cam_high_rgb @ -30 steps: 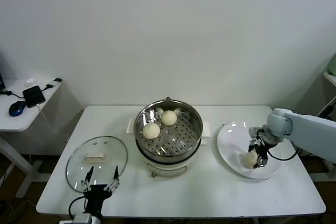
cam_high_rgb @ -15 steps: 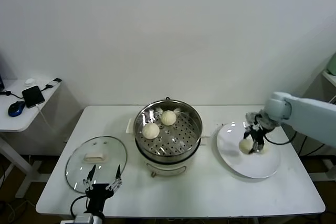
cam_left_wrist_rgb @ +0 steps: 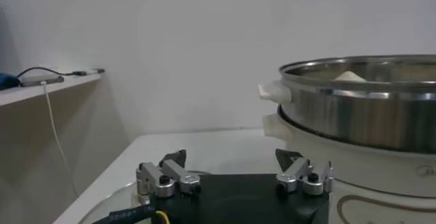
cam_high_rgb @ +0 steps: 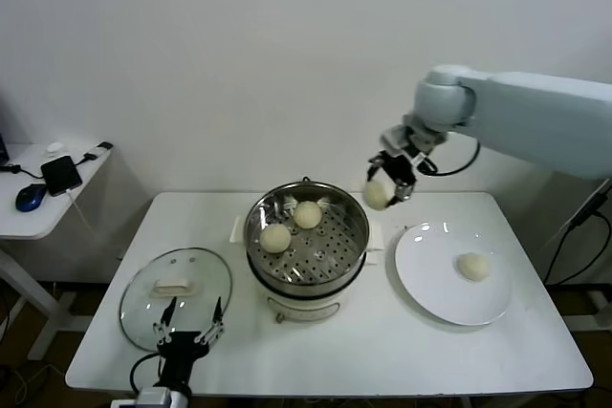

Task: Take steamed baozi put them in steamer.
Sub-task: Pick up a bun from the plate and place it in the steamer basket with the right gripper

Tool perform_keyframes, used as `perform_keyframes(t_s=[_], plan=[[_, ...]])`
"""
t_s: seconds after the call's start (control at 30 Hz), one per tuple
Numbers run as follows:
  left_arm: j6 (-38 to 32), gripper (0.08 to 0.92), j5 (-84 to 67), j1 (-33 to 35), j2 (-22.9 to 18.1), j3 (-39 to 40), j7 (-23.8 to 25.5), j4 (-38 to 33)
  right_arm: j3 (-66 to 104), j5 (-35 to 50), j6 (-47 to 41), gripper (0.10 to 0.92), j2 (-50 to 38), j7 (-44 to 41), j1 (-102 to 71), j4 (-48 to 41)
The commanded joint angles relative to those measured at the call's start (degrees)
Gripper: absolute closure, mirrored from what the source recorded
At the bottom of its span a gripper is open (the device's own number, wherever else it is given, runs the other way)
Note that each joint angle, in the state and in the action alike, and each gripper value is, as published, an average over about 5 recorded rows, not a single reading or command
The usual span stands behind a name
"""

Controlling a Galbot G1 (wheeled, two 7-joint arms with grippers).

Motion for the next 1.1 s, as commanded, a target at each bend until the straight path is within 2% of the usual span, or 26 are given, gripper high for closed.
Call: perform_keyframes(t_s=[0.03, 0.5, 0.77, 0.93, 1.1], plan=[[0.0, 0.177, -0.1, 0.0, 0.1, 0.0, 0.0, 0.1, 2.3, -12.9, 17.2, 0.330, 9.2, 4.3, -3.1, 7.7], [-0.1, 0.177, -0.1, 0.3, -0.1, -0.4, 0.0, 0.3, 2.4, -22.4, 23.3, 0.330, 13.3, 8.0, -13.5, 3.7], [-0.2, 0.177, 0.0, 0.6, -0.2, -0.4, -0.1, 0.3, 2.0, -25.2, 24.4, 0.330, 13.1, 7.2, -15.8, 1.2], [-0.4, 0.177, 0.1, 0.9, -0.3, -0.3, -0.2, 0.4, 2.3, -26.2, 24.5, 0.326, 13.1, 10.4, -16.8, -0.1], [-0.4, 0.177, 0.2, 1.0, -0.4, -0.3, -0.2, 0.2, 3.0, -23.7, 25.6, 0.246, 11.7, 10.3, -13.8, 0.1]])
